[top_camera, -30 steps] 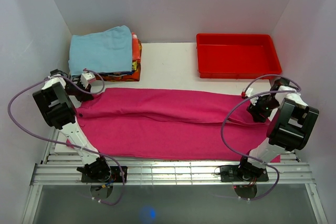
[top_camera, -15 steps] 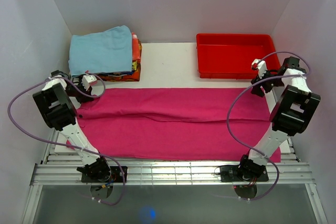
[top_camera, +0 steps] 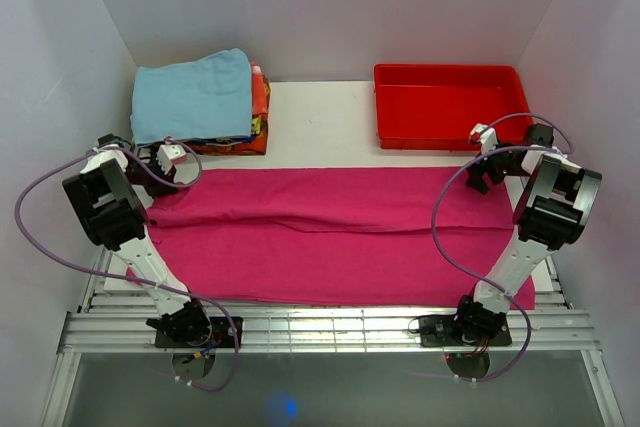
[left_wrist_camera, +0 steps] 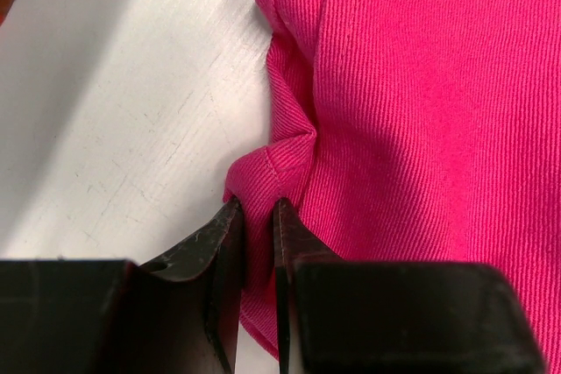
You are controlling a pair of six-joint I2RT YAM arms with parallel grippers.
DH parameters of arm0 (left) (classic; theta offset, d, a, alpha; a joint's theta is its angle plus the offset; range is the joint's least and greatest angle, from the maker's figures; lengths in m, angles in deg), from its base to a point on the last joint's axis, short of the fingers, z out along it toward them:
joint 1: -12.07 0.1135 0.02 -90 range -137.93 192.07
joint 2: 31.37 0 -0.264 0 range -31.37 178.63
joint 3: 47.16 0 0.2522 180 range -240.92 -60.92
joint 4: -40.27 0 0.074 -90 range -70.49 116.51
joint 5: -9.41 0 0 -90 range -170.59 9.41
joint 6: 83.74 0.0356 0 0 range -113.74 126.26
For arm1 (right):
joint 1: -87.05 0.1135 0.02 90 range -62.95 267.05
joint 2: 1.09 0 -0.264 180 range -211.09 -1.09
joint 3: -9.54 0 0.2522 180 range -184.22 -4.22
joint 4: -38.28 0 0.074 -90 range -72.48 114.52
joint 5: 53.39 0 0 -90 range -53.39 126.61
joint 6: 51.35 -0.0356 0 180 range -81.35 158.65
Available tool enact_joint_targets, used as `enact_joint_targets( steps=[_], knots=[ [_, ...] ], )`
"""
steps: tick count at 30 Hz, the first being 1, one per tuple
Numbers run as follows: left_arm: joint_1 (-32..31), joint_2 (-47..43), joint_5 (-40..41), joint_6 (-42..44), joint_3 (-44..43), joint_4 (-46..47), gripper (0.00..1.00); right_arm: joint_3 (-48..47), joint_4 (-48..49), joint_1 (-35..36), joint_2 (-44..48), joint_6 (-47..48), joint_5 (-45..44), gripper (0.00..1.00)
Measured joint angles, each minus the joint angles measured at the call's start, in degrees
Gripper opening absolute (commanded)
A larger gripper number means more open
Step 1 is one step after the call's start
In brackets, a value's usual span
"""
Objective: Fold and stack the trousers
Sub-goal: Fold the trousers
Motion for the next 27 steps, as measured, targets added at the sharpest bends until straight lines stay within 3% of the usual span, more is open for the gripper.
enact_joint_targets(
  steps=[3, 5, 6, 8, 9, 14, 22, 27],
  knots=[
    [-0.07, -0.04, 0.17, 0.00, -0.02, -0.07, 0.08, -3.43, -1.07, 0.00, -2.58, 0.07, 0.42, 0.85],
    [-0.11, -0.04, 0.22, -0.02, -0.13, -0.26, 0.08, -6.32, -2.91, 0.09, -4.57, 0.81, 0.72, 0.77],
    [-0.13, -0.04, 0.37, -0.13, -0.26, -0.46, 0.08, -8.15, -4.83, 0.15, -5.70, 1.73, 0.85, 0.61],
    [-0.17, -0.02, 0.66, -0.39, -0.55, -1.03, 0.07, -10.45, -8.15, 0.28, -7.13, 3.61, 1.20, 0.49],
    [-0.17, 0.04, 0.81, -0.52, -0.72, -1.51, 0.08, -11.41, -10.10, 0.37, -7.67, 4.68, 1.31, 0.38],
    [-0.17, 1.18, 1.09, -1.77, -3.43, -4.55, 0.07, -12.33, -17.11, 1.27, -7.85, 11.63, 0.44, 0.08],
    [-0.15, 2.29, -1.09, -6.54, -6.71, -5.90, 0.03, -11.37, -22.49, 0.52, -5.90, 14.73, -1.73, 0.08],
    [-0.15, 2.40, -3.89, -9.55, -9.84, -5.88, 0.02, -16.37, -28.35, -0.52, -6.10, 13.73, -3.32, 0.08]
  ],
)
